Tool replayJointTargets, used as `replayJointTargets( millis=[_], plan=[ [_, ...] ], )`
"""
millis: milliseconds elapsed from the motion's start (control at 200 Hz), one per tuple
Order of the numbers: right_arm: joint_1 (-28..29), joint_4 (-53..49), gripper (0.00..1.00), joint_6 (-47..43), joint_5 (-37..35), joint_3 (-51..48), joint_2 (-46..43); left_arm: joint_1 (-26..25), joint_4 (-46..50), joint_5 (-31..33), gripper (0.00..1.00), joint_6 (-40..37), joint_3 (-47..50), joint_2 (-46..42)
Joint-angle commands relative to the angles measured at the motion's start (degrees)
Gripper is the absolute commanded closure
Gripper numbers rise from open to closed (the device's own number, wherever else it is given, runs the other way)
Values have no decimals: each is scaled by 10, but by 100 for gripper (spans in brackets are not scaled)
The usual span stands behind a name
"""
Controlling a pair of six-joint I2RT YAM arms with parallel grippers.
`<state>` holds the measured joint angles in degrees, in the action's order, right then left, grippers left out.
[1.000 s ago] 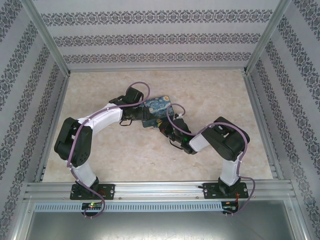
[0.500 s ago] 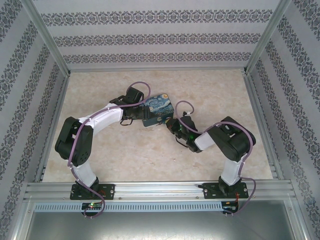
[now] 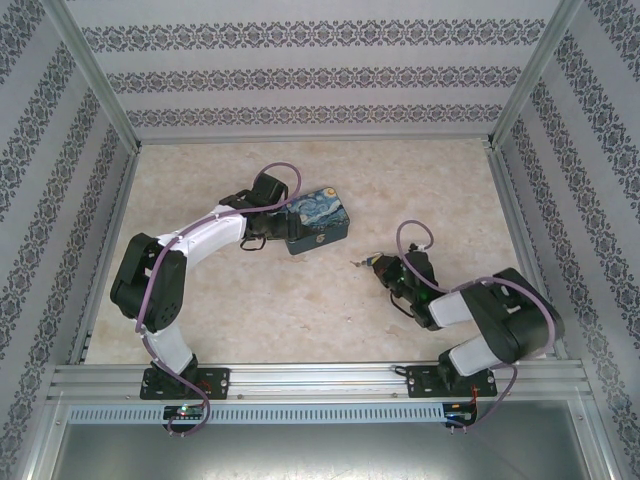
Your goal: Unlock the padlock with the key
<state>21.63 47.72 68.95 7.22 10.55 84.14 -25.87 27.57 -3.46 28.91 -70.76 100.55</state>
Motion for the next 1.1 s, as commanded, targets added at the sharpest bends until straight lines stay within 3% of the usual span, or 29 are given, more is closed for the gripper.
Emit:
replayJointTargets(
  millis=[0, 185, 265, 360, 675, 715, 809, 984, 1094],
  plan=[
    [-25, -48, 100, -21, 36, -19, -53, -4, 40, -33, 9, 0, -15, -20],
    [-66, -159, 100, -27, 54, -43, -150, -3, 42, -59, 8, 10, -24, -53],
    [-83, -209, 84, -28, 61, -48, -189, -2, 46, -67, 7, 13, -29, -66],
    [-100, -295, 58, -36, 61, -43, -244, 1, 52, -74, 7, 17, -35, -84],
    [-144, -544, 16, -71, 49, 25, -449, 15, 79, -69, 5, 14, -50, -166],
    [-148, -568, 8, -85, 44, 47, -457, 17, 84, -57, 5, 10, -51, -179],
    [-155, -625, 2, -142, 25, 118, -453, 21, 88, -15, 4, -6, -48, -210],
    [-167, -681, 2, -256, -36, 241, -397, 31, 75, 104, 0, -43, -17, -271],
    [-168, -684, 2, -312, -97, 295, -350, 38, -6, 212, 0, -95, 50, -323]
  ],
)
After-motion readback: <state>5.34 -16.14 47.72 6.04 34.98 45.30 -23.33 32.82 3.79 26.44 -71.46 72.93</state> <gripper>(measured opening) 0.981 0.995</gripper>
